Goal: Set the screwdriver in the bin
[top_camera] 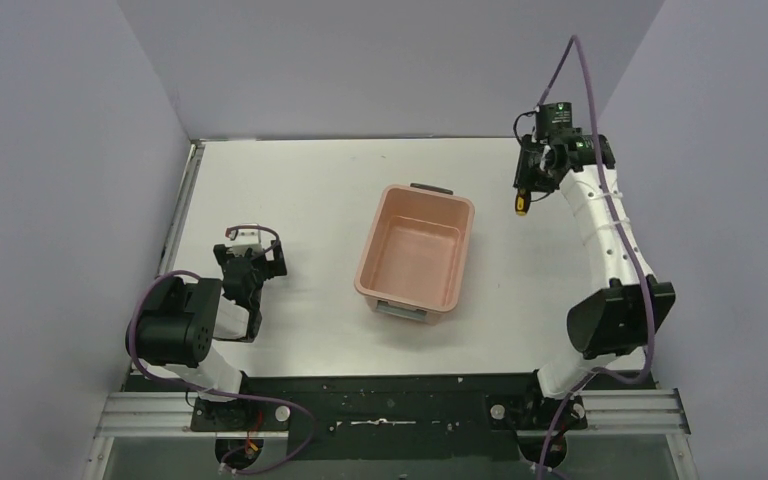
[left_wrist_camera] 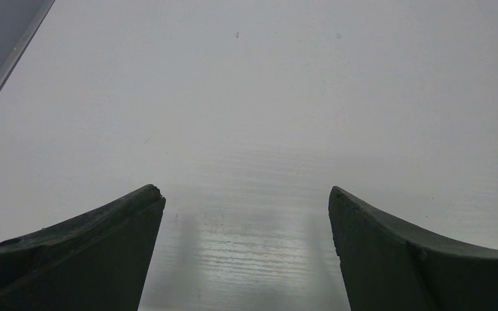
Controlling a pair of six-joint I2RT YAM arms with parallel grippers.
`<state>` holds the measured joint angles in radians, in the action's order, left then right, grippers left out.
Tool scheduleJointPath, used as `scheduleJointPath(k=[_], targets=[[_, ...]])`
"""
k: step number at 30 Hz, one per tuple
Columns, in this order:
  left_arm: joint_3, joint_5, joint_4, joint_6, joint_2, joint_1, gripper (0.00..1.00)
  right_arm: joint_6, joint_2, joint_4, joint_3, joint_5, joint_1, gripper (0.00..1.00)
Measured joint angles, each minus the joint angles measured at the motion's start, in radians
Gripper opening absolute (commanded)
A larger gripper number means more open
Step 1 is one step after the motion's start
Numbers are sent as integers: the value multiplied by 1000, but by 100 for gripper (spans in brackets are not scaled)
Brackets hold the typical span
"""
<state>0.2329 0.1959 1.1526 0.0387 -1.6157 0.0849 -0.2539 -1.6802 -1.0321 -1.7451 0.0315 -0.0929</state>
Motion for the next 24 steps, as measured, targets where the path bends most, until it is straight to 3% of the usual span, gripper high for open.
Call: scheduleJointPath(k=[3, 6, 11, 15, 24], targets=[[0, 0, 0, 0, 0, 0, 97, -43, 68, -58, -111, 34, -70, 0], [0, 0, 0, 0, 0, 0, 97, -93, 90, -74, -182, 43, -241, 0], [0, 0, 0, 0, 0, 0, 97, -153, 13, -57, -245, 10, -530, 0], [0, 0, 0, 0, 0, 0, 97, -184, -49, -44, -240, 7, -635, 0], [0, 0, 1, 0, 0, 0, 97, -265, -1, 153, 266, -20, -645, 0]])
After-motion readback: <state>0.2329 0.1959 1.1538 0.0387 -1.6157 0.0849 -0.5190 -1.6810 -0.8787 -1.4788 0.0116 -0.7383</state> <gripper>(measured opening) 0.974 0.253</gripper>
